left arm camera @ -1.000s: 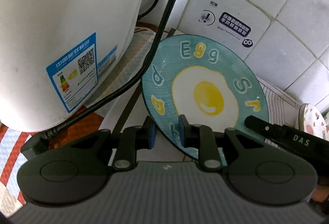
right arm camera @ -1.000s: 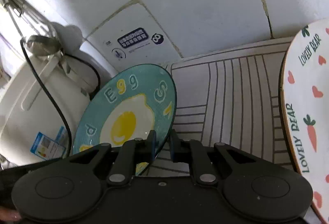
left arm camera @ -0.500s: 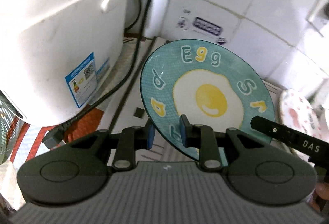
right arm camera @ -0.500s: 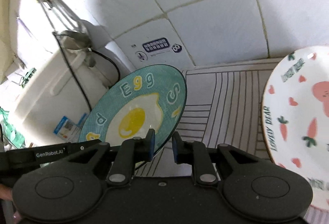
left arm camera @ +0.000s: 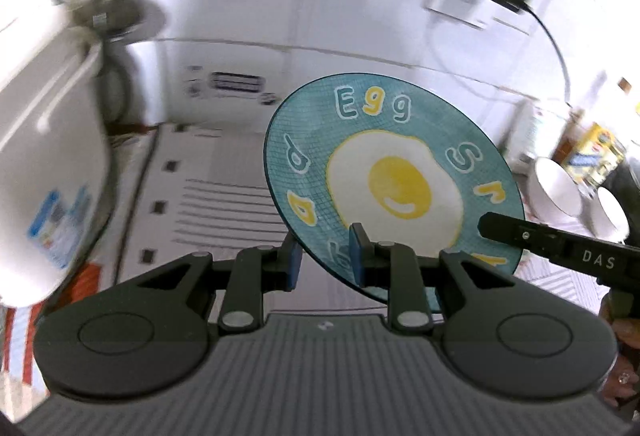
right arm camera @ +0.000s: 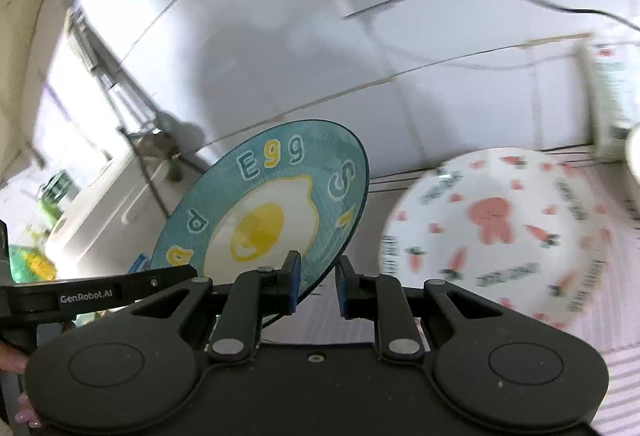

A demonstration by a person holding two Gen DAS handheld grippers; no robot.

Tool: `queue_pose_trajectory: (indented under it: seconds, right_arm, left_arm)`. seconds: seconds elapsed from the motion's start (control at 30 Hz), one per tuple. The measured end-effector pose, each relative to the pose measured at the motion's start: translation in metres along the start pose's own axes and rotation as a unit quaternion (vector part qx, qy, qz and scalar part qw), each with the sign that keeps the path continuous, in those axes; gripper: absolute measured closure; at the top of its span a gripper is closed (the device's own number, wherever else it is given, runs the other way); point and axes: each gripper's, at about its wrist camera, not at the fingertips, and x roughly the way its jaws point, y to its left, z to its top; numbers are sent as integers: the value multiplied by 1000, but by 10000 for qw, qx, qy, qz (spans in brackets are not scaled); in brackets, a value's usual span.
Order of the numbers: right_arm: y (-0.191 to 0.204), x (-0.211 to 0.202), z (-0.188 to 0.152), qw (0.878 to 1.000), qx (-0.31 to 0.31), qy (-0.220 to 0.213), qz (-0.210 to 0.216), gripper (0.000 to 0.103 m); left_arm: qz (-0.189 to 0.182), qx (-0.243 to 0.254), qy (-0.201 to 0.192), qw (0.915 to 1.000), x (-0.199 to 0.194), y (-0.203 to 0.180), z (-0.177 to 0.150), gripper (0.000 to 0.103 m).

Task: Organize plates and bowls
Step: 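Lift the teal Egg plate with the right tool toward the bunny plate, then lower the teal Egg plate onto the plate stack and open the right tool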

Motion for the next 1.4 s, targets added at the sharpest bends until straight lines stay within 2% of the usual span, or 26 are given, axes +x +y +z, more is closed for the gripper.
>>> queue_pose_trajectory:
  seconds: [0.13,0.3,0.5,0.63,0.77,0.87,1.03,1.2,1.4]
  right_arm:
    - [-22,-19,0,9992,204,-158,-297,81]
    - [-48,-33,-1,9966,416,-274,-663,80]
    - [-77,-37,-8,9923,705,-260,-985,80]
    - [-87,-35,-9,9889,854,-120,-1212,80]
    - [-96,-33,-10,9854,1013,-17,-1366,80]
    - [-101,-33,-12,9830,1147,17,-1437,80]
    - [-90,-24,-4,9781,752,421,-1896,80]
    - [-90,-18,-1,9745,578,544,-2101,80]
    - [-81,-9,6,9701,200,753,-2297,77]
  left_arm:
    - [-265,278,136,9992,19,-27,8,80]
    - [-676,406,496,9956,49,-48,15,80]
    - [-868,603,849,9908,80,-68,15,80]
    - [-850,669,913,9899,96,-78,13,80]
    - [-947,576,1156,9871,109,-80,12,80]
    - [-856,670,1241,9863,114,-85,13,80]
    - [-761,550,1609,9825,124,-90,16,80]
    - [-608,554,1808,9801,130,-98,20,79]
    - [-481,221,2267,9725,143,-97,28,77]
